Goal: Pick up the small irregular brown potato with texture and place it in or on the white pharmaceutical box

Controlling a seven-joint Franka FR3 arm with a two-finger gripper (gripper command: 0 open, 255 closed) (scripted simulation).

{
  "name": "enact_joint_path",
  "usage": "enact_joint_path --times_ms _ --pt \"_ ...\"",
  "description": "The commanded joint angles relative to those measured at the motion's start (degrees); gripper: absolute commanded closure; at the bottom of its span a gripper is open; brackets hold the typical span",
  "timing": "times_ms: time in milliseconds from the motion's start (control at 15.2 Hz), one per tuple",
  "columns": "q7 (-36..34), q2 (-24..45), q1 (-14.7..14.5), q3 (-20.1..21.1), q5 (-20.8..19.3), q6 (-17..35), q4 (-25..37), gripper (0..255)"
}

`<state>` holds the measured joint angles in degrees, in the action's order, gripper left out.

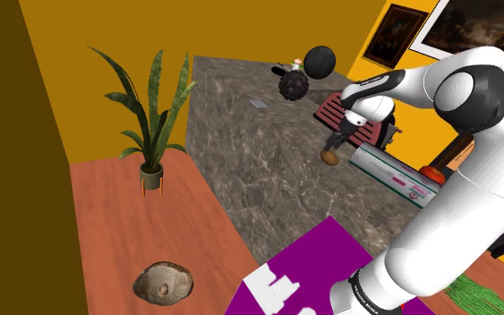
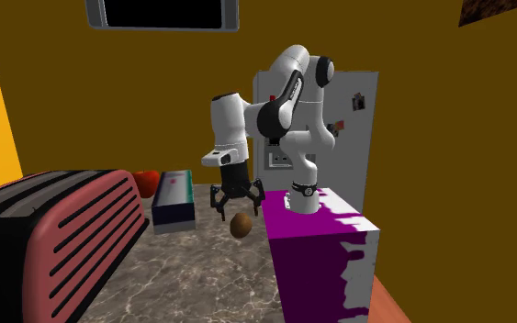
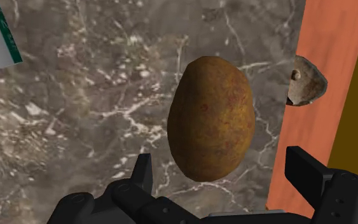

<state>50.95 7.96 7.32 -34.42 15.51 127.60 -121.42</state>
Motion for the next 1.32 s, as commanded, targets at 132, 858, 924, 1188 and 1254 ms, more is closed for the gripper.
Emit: enact_joint_path --times_ms 132,858,924,1188,1254 --pt "1.5 2.3 0.3 0.6 2.2 2.3 -0.7 0" --pt "2.4 3.7 0.5 1.0 3.6 3.9 -1.2 255" --pt "2.4 3.7 0.5 1.0 3.6 3.9 -1.2 255" --pt "2.4 3.7 0.5 1.0 3.6 3.9 -1.2 255" --pt "2.4 3.7 0.5 1.0 3.6 3.9 -1.2 255"
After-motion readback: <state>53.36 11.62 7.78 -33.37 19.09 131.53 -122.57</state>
